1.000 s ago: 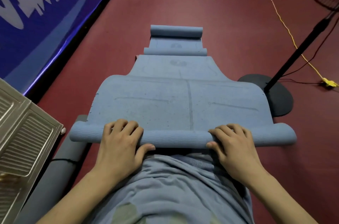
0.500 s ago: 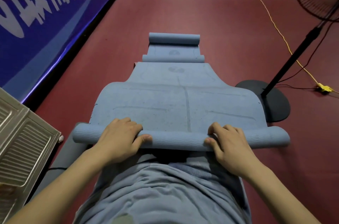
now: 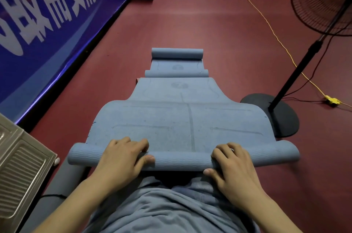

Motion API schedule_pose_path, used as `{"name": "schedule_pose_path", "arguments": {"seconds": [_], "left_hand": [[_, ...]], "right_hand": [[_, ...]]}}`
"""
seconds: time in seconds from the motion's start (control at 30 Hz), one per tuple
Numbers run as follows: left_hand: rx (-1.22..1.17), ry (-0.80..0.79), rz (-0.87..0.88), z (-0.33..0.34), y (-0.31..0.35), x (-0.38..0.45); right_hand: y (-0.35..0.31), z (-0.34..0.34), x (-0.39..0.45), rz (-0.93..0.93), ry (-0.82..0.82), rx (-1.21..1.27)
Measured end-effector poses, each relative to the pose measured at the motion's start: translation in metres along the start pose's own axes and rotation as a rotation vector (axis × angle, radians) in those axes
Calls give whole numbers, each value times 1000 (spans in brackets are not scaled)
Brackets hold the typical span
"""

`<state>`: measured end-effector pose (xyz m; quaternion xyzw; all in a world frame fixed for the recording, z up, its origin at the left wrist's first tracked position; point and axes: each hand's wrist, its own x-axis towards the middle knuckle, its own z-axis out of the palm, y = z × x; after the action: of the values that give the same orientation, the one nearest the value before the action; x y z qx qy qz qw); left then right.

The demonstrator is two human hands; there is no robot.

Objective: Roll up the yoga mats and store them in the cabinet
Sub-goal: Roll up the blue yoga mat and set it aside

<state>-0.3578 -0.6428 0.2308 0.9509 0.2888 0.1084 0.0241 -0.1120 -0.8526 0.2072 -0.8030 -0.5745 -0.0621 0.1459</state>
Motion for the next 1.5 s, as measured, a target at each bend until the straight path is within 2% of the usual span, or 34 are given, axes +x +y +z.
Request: {"name": "schedule_pose_path", "arguments": {"seconds": [0.13,0.23,0.47,0.6,0.7,0.8,0.97,1.23,1.3,1.37,1.5], "left_hand": [[25,127,51,9,4,-9],[38,181,26,7,10,-14],[75,130,57,3,16,-14],[106,168,104,10,14,-11],[132,185,99,19,9,-3],[110,121,84,20,-2,12],[38,-188,3,1,-12,42],[-60,-466,-79,-12,-13,40],[-59,-481,-82,-12,-8,24],[-20,-407,-74,-8,-3,10],[-74,-311,-133,-8,3,9]], "right_hand": [[0,-1,4,-14,15,-7],[1,2,2,-31,42,-10],[1,7,1,-2,57,-12],[-1,2,12,25,-8,-31],[0,-3,28,62,-132,-36],[3,-10,45,80,-261,-10],[9,-15,62,103,-300,145],[10,-31,51,123,-409,195],[9,-31,33,117,-428,226],[9,-24,20,91,-403,228],[7,-13,14,68,-253,240]]}}
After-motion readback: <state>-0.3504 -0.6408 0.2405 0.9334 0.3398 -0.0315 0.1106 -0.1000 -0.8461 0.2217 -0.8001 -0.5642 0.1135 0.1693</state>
